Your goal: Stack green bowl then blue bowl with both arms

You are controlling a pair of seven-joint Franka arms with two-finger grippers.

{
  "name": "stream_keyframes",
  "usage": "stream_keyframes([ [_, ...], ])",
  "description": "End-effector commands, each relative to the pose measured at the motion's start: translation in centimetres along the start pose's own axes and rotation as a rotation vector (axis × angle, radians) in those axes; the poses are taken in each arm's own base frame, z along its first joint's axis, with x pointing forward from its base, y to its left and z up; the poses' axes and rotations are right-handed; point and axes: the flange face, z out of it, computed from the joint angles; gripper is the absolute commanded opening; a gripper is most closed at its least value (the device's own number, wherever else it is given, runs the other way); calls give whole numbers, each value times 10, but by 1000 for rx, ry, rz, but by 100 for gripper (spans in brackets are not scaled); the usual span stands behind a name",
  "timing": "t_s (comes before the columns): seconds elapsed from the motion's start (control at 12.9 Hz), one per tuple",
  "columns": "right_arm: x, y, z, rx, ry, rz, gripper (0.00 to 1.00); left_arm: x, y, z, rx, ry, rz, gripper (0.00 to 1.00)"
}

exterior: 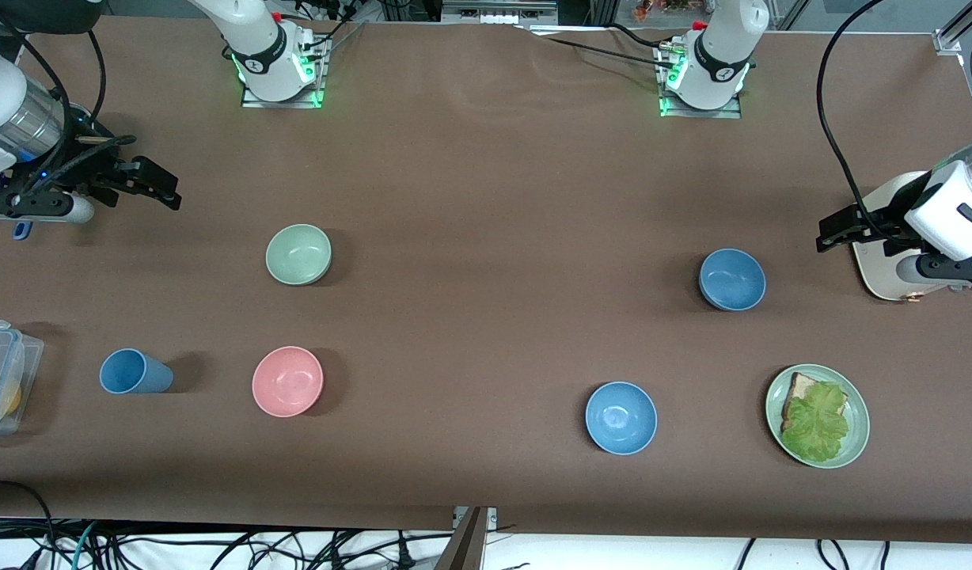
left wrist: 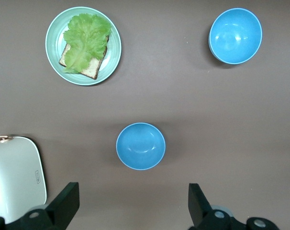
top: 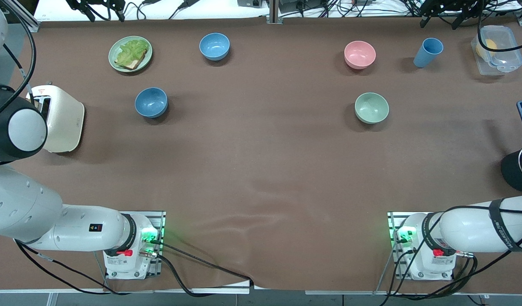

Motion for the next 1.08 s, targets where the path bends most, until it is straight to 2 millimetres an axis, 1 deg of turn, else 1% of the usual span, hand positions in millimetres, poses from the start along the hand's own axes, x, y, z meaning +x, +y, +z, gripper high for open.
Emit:
stream_keyframes([
  [0.0, -1, -9, -5, 10, -13, -5, 99, 0, -1, -7, -17, 4, -23, 100],
  [0.08, 1, -11, -7, 2, -7, -26, 99, 1, -1, -6, -17, 1, -24, 100],
  [0.31, -1, -8, -8, -14, -9, -26, 99, 1, -1, -9, -16, 9, -23, 100],
  [0.46, -4, -8, -6, -24, -36, -25, 99, 1, -3, -9, -15, 9, -25, 100],
  [0.62, -4, -7, -3, -27, -45, -22, 99, 3, 0, -6, -15, 6, -22, 100],
  [1.01, -7, -7, -6, -27, -46, -21, 99, 3, 2, -6, -15, 4, -19, 100],
])
